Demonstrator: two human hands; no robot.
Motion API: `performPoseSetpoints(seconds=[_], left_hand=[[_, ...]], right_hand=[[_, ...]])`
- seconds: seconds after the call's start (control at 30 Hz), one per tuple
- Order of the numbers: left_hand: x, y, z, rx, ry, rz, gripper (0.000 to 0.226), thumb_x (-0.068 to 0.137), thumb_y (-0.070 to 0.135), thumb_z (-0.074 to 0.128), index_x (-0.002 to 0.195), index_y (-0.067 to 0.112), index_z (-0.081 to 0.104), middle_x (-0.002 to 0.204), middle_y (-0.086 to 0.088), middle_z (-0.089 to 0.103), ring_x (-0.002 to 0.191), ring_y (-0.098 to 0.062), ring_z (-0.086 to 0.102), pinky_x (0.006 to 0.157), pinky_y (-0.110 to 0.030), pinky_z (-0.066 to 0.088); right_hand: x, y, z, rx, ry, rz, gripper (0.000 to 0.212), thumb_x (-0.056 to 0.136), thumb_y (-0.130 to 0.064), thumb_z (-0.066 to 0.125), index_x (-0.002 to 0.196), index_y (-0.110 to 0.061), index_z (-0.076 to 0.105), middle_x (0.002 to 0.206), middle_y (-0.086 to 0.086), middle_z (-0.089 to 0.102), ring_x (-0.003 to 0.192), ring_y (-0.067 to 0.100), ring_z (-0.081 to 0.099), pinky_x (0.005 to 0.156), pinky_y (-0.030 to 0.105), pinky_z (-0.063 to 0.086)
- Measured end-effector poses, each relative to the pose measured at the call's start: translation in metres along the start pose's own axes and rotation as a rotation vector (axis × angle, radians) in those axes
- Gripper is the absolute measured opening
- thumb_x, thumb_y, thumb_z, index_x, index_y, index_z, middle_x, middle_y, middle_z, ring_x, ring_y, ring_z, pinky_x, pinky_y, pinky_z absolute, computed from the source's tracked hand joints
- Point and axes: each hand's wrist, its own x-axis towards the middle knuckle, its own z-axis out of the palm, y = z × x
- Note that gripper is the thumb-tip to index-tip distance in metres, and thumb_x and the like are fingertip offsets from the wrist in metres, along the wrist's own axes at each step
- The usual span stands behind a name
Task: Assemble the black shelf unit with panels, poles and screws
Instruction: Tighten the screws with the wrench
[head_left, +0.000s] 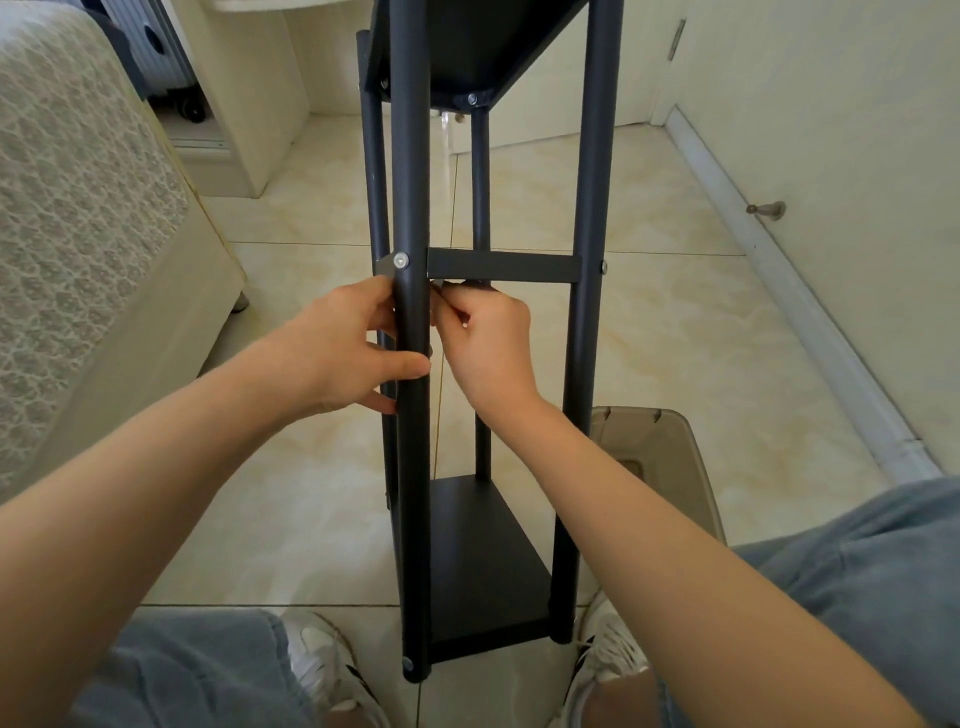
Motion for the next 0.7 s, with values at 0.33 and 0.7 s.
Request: performPoseSetpoints(seconds=[0.33, 0.7], left_hand=[[-0.001, 0.0, 0.0, 0.015, -0.01, 0.006, 0.045, 0.09, 0.005, 0.069, 0.129, 0.018, 0.051, 0.125, -0.005, 0.062, 0.099, -0.026, 0.07, 0.076, -0.05, 0.062], [-0.004, 0.001, 0.003, 0.045, -0.01, 0.013, 0.045, 0.091, 0.008, 0.069, 0.13, 0.017, 0.048, 0.126, -0.007, 0.06, 0.098, -0.028, 0.071, 0.076, -0.049, 0.063]], right_hand=[[-0.004, 0.004, 0.006, 0.034, 0.037, 0.012, 0.019, 0.096, -0.012, 0.058, 0.083, -0.004, 0.071, 0.07, -0.003, 0.06, 0.066, 0.01, 0.053, 0.065, 0.019, 0.04], [-0.019, -0.004, -0.021, 0.034, -0.136, 0.185, 0.025, 0.096, -0.014, 0.055, 0.076, -0.007, 0.068, 0.059, -0.007, 0.054, 0.061, 0.003, 0.054, 0.057, 0.004, 0.037]])
